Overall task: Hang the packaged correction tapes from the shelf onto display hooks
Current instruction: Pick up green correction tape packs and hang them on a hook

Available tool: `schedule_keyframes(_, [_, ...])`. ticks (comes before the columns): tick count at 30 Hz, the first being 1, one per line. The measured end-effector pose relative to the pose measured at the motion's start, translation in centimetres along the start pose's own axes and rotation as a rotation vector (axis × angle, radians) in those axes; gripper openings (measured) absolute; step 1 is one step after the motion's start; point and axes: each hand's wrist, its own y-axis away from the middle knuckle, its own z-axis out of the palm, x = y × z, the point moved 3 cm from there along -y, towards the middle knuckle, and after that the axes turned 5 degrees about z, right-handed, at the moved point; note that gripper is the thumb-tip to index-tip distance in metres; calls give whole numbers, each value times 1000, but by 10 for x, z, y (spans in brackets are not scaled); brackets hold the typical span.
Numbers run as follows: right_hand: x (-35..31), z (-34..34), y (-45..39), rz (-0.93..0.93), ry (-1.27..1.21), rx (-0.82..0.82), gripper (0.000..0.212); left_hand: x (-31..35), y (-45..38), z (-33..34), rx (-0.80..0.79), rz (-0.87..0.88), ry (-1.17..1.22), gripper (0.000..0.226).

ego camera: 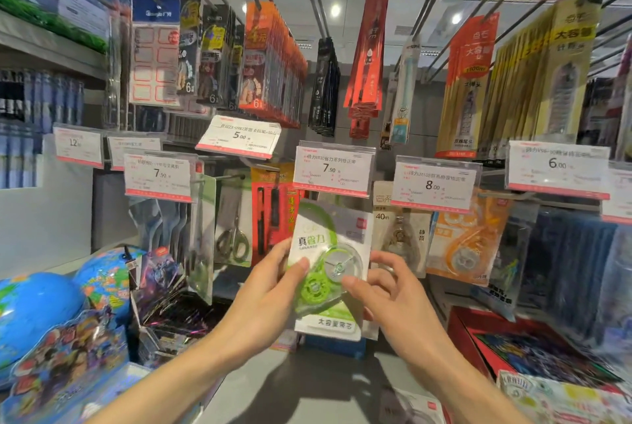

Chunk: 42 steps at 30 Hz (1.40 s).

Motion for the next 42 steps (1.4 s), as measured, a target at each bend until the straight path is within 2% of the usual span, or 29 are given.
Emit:
schedule_keyframes(3, [4, -4, 0, -5, -122, -23, 47, 1, 1, 8, -82, -4, -11, 30])
schedule_keyframes(6, [3, -14, 0, -55, -147, -5, 54, 7, -9, 0, -6, 8, -49, 23])
schedule_keyframes(10, [-1, -31, -2, -142, -38, 64, 45, 33, -35, -13, 139, -27, 109, 14])
schedule_keyframes(14, [-4, -35, -2, -206, 28, 86, 44, 57, -51, -12, 161, 12, 268, 13])
schedule_keyframes(20, [-18, -23, -9, -280, 159, 87, 41, 79, -51, -19, 232, 109, 320, 20])
schedule_keyframes(24, [-29, -15, -24, -286, 196, 128, 26, 93, -52, -22, 235, 133, 326, 26])
schedule_keyframes(30, [-39, -10, -44, -283, 245, 167, 18, 91, -52, -23, 231, 122, 340, 24])
schedule_keyframes(36, [-42, -4, -46, -269, 258, 134, 31, 86, -52, -27, 194, 130, 310, 21])
schedule_keyframes(42, [-35, -3, -46, -233, 296, 221, 26, 64, -46, -27, 113, 114, 280, 12])
